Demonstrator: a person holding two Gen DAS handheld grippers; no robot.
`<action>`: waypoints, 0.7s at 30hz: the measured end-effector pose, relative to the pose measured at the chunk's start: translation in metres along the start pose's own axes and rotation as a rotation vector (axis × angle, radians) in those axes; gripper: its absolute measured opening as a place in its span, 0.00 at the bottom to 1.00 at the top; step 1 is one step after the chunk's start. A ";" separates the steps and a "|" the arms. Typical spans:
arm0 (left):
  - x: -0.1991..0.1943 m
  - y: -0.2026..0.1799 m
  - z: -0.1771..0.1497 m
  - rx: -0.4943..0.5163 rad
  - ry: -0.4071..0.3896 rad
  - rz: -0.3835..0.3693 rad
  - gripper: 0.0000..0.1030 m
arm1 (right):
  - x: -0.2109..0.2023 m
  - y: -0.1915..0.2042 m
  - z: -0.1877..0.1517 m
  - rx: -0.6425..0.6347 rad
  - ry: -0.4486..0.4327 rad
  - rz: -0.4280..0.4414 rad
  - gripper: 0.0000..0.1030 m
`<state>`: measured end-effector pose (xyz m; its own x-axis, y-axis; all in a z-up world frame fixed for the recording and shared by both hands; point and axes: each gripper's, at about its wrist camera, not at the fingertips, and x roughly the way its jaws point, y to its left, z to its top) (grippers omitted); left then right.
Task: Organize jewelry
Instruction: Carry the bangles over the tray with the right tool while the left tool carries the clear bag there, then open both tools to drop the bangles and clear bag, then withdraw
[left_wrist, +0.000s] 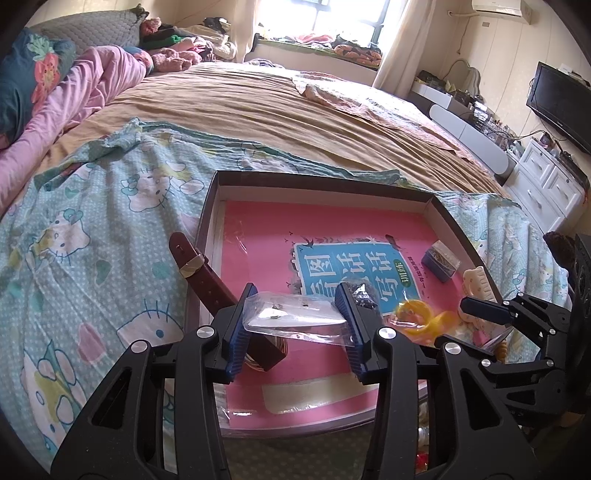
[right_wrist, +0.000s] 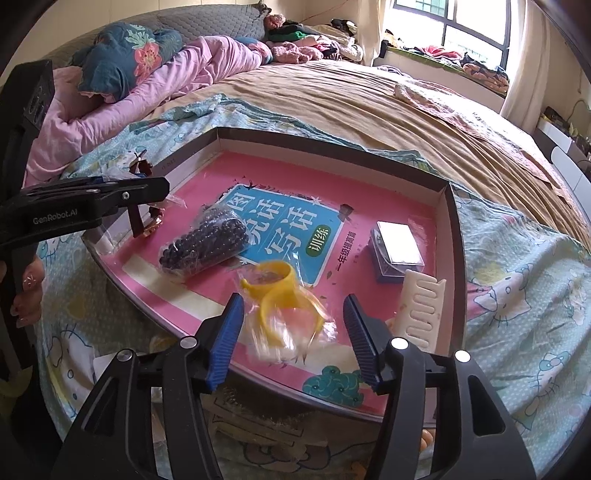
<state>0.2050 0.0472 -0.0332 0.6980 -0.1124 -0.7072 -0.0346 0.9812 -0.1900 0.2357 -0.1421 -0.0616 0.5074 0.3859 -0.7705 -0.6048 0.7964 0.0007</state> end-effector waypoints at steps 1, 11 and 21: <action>0.000 0.000 0.000 -0.001 -0.001 -0.001 0.37 | -0.002 0.000 0.000 0.002 -0.005 -0.002 0.56; 0.000 -0.003 -0.002 -0.003 -0.002 -0.008 0.51 | -0.029 -0.014 -0.007 0.058 -0.056 -0.018 0.71; -0.022 -0.012 0.000 0.001 -0.015 -0.034 0.71 | -0.057 -0.032 -0.012 0.160 -0.108 -0.018 0.88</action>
<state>0.1903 0.0376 -0.0151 0.7092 -0.1429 -0.6904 -0.0104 0.9770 -0.2130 0.2185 -0.1954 -0.0254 0.5854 0.4120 -0.6982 -0.4939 0.8642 0.0959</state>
